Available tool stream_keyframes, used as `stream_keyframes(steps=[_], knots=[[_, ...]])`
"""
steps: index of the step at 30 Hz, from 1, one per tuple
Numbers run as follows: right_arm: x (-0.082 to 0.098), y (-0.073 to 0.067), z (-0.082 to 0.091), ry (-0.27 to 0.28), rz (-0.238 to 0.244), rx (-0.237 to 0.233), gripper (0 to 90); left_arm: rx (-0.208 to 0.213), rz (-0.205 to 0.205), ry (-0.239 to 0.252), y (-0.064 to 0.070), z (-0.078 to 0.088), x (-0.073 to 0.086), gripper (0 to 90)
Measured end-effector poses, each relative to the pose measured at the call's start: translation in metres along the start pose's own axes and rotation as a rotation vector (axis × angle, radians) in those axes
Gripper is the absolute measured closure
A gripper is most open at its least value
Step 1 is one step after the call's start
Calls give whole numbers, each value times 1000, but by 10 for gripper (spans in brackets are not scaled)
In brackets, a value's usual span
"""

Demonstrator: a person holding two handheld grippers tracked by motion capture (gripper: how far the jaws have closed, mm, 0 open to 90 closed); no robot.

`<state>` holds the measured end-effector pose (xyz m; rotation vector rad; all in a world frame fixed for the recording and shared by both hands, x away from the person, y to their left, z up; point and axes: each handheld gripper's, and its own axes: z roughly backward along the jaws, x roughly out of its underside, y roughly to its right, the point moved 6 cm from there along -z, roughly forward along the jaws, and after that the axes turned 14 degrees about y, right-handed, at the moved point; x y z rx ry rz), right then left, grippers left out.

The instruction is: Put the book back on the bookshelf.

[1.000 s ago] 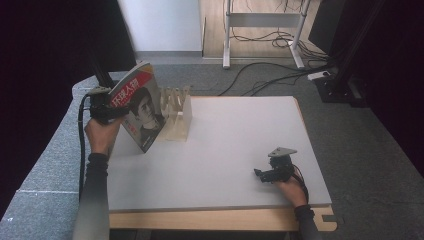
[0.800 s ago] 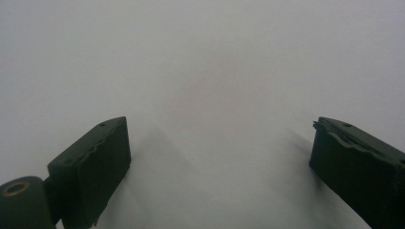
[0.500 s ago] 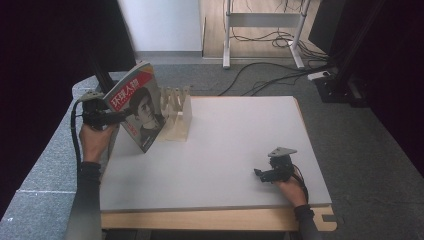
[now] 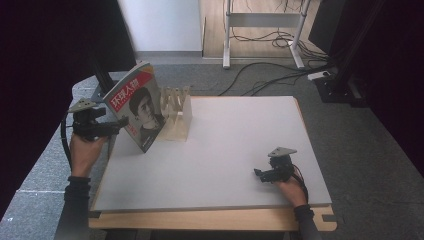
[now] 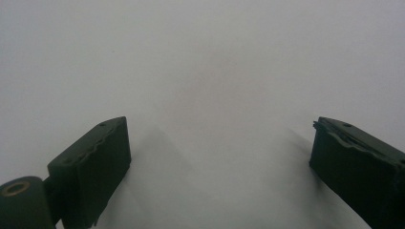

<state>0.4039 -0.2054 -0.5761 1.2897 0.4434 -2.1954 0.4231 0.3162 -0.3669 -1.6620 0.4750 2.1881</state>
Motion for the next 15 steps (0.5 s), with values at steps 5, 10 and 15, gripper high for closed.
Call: stream_keyframes(steps=[5,10,15], knots=[[0,0,0,0,1,0,57,31,-14,-1,16,7,6,0],[0,0,0,0,0,1,58,71,-27,-13,32,7,17,0],[0,0,0,0,1,5,58,108,-19,-15,45,1,29,0]])
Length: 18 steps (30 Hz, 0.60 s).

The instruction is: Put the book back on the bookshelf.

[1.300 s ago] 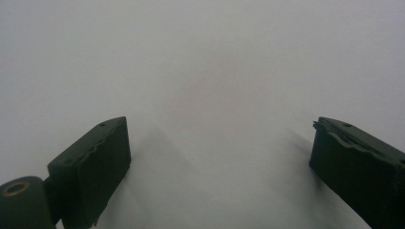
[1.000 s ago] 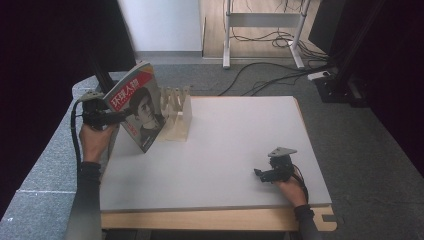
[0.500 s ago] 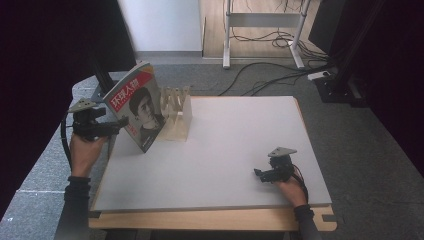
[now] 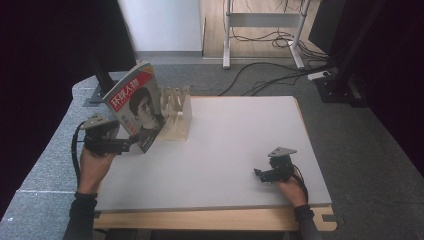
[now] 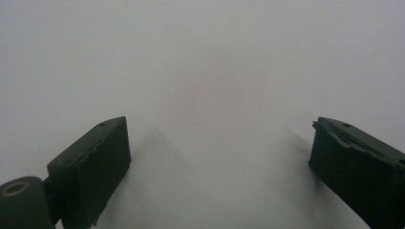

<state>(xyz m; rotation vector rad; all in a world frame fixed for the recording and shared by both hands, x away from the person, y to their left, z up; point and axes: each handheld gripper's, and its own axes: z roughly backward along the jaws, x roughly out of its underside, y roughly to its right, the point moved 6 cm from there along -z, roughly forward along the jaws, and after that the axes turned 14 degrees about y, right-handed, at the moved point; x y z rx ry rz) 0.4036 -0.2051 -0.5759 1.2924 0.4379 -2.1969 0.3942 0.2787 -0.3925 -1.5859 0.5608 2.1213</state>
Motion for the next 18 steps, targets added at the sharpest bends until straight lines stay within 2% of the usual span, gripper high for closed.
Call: stream_keyframes(steps=[11,18], knots=[[0,0,0,-1,-1,1,59,71,-12,-27,30,-24,21,0],[0,0,0,-1,0,1,58,128,6,-39,45,-43,41,0]])
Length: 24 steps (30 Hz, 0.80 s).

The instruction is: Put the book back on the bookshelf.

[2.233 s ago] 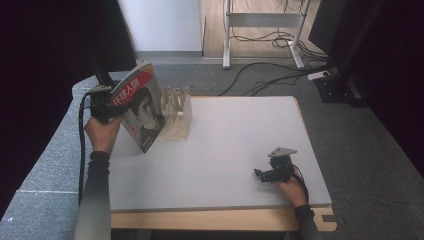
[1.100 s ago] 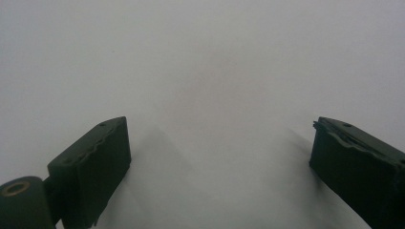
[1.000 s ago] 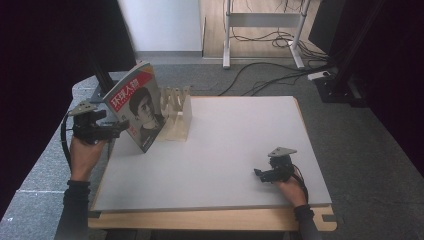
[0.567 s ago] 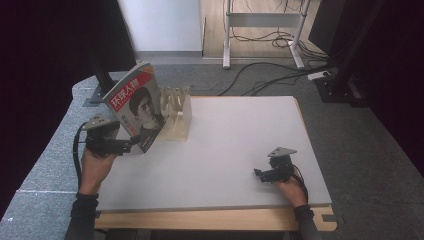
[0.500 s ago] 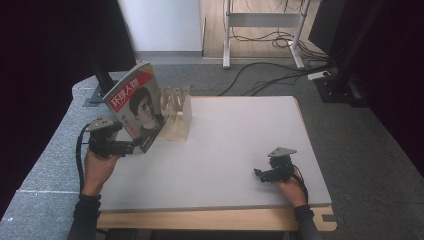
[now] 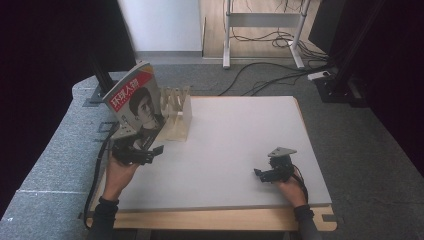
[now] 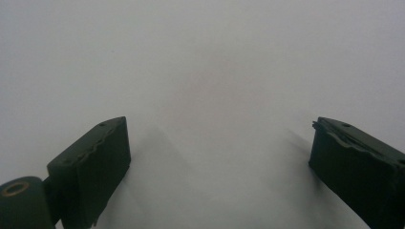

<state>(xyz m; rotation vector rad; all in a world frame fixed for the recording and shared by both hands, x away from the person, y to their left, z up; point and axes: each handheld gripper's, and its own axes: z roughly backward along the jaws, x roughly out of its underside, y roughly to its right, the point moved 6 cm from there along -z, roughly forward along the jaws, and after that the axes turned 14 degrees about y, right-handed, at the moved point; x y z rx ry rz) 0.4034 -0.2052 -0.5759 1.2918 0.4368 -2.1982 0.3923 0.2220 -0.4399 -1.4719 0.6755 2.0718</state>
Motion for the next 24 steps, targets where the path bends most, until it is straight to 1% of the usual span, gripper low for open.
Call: stream_keyframes(steps=[4,5,8,16,24], knots=[[0,0,0,0,0,0,58,11,-5,-22,4,-11,13,0],[0,0,0,0,0,0,58,19,0,-27,5,-13,16,0],[0,0,0,0,-1,0,58,31,-1,-34,7,-20,25,0],[0,0,0,0,-1,0,58,46,3,-63,10,-35,50,0],[0,0,0,0,-1,1,58,48,-18,-128,16,-51,77,0]])
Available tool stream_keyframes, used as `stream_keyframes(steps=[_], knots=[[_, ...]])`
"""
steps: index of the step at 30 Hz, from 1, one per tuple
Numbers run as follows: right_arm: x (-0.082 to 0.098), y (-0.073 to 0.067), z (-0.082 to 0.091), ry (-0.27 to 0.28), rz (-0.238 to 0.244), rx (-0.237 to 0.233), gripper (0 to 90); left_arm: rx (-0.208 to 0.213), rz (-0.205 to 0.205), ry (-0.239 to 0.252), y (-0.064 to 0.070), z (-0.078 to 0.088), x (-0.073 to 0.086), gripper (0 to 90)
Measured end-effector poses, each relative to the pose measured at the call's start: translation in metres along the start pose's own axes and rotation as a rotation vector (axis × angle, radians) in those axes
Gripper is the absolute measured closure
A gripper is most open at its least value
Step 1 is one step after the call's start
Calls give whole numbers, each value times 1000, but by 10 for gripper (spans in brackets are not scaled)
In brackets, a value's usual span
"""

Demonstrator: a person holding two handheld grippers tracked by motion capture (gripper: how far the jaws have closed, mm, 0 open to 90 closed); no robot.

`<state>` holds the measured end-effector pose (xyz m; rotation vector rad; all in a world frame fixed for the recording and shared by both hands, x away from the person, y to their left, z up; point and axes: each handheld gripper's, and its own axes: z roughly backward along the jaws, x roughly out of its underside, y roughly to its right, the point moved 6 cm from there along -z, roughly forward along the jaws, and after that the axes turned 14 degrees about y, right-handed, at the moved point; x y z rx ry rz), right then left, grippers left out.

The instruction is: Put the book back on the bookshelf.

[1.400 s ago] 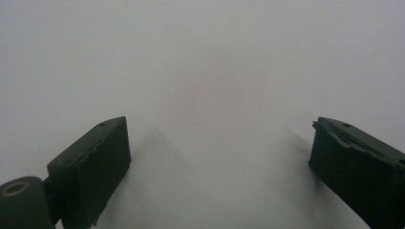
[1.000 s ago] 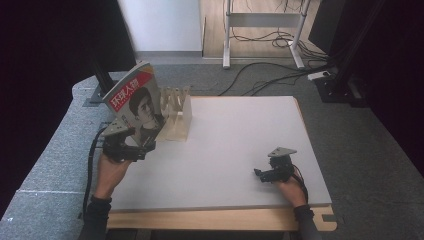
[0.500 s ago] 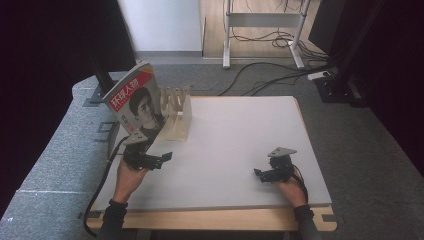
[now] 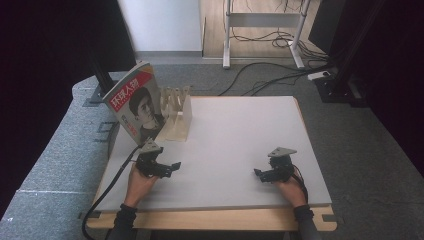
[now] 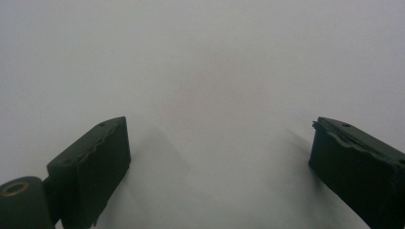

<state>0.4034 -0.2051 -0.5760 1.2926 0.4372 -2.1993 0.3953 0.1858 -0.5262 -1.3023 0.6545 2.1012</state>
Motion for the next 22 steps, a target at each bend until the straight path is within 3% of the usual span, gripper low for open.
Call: stream_keyframes(steps=[8,11,12,22], knots=[[0,0,0,0,0,0,58,-37,-51,-106,6,-19,27,0],[0,0,0,0,0,0,58,-38,-54,-182,9,-30,39,0],[0,0,0,0,0,0,58,-51,-80,-189,11,-31,39,0],[1,-1,1,3,9,0,60,-56,-73,-184,12,-31,40,0]])
